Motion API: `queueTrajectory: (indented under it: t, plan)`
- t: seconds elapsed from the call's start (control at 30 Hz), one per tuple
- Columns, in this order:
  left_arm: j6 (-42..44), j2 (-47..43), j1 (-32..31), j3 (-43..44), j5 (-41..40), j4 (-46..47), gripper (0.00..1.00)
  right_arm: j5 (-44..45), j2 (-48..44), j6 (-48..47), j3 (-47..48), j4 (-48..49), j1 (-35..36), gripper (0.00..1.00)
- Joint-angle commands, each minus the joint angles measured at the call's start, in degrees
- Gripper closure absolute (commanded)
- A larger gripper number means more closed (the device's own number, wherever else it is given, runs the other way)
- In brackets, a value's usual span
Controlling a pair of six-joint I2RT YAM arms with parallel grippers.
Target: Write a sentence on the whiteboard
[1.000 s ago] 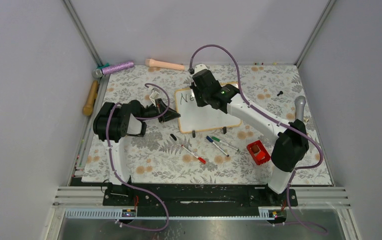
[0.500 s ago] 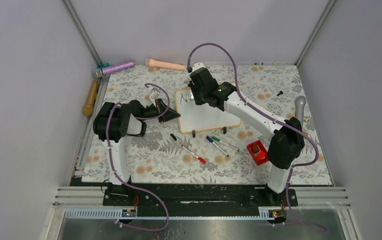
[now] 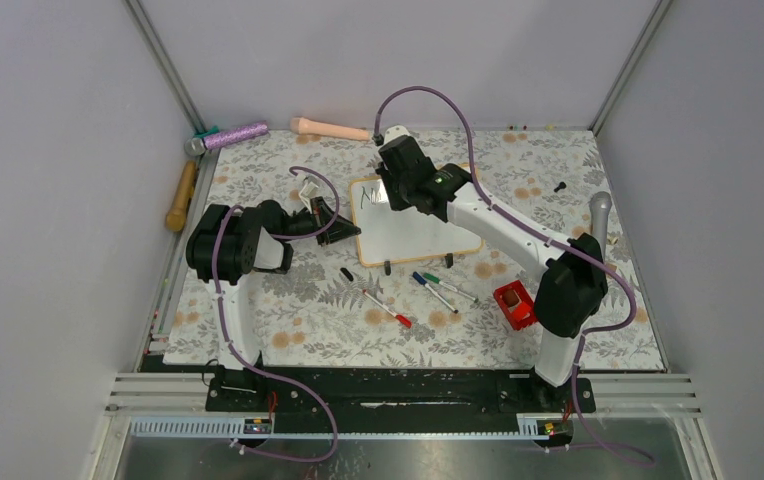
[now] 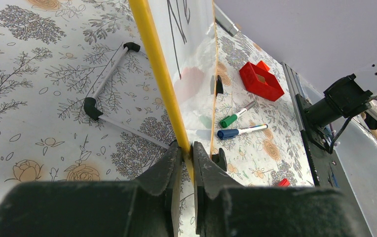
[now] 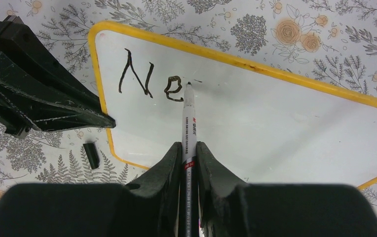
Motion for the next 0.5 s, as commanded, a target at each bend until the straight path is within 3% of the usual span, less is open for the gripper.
queueTrajectory:
  t: [0.0,0.47]
  plan:
    - [4.51,-0.03,-1.05,-0.74,4.34,0.21,1.0,2.56,-0.83,0.13,-1.52,-1.03,-0.44,1.0]
    - [4.58,-0.03,-1.03,-0.83,4.3,0.27,1.0,2.66,-2.15,-0.3,-3.64,-1.06,-0.48,1.0]
